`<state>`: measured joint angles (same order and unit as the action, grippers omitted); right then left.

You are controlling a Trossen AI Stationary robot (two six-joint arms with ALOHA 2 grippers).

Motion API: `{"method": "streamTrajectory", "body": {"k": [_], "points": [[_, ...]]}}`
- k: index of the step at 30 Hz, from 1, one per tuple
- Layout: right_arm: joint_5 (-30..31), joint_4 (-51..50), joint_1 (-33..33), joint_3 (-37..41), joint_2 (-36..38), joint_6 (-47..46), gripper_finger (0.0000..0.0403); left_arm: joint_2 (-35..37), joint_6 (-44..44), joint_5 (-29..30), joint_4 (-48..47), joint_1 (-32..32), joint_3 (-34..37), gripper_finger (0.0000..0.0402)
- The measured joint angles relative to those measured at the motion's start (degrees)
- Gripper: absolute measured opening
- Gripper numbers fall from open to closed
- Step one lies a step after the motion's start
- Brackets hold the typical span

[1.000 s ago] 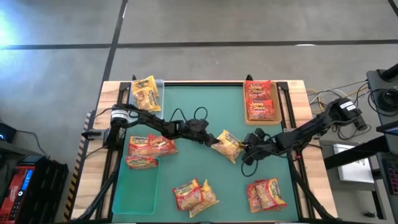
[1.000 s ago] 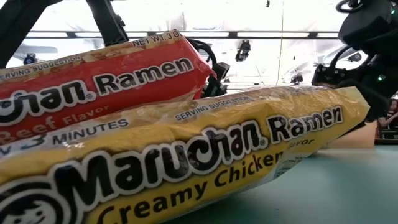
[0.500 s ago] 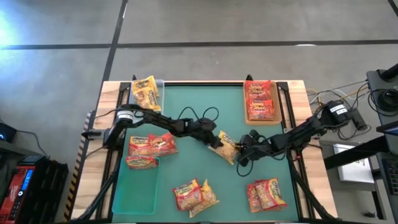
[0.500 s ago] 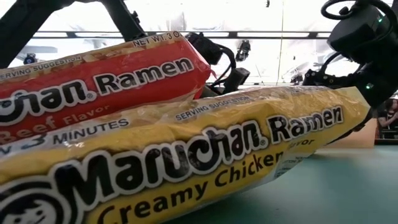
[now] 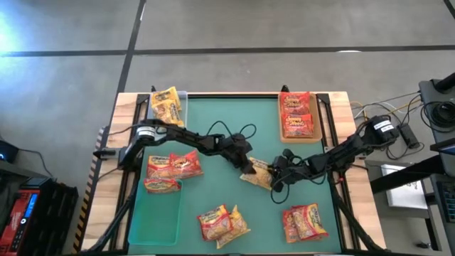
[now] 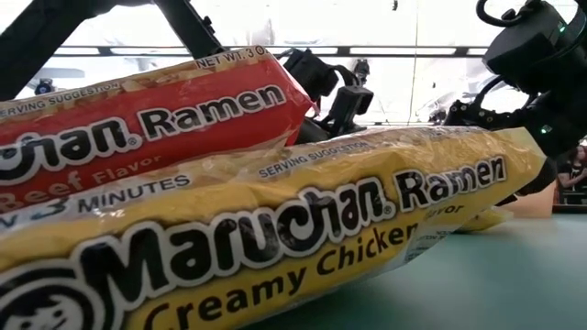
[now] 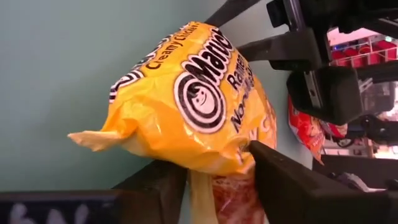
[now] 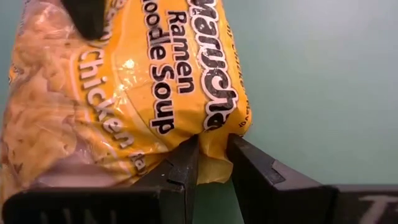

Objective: Sort Maruchan noodles
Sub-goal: Put the yellow noodle pack into the transparent bin

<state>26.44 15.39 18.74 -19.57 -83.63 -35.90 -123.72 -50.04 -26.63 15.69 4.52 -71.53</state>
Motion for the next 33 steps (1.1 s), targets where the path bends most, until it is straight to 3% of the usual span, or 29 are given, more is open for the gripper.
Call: {"method": "streamTrajectory", "body": {"k": [4,11,20,33], "points": [[-0.7,-0.4,0.1,0.0,3.0,0.1,0.0079,0.1,0.6,-0.9,0.1,0.8,0.4,0.0096],[-8.6,-5.4,0.1,0.1,10.8,-1.0,0.0107,0.5,2.3,-5.4,-0.4,2.6,0.7,0.0008],[-12.3,-13.3,0.1,0.1,17.8,-5.6,0.0160,4.4,7.7,-8.3,-1.6,6.2,1.7,0.0003],[-11.5,-13.8,0.1,0.1,15.6,-7.2,0.0166,16.4,21.4,-4.3,-18.1,13.2,1.8,0.0001]]}}
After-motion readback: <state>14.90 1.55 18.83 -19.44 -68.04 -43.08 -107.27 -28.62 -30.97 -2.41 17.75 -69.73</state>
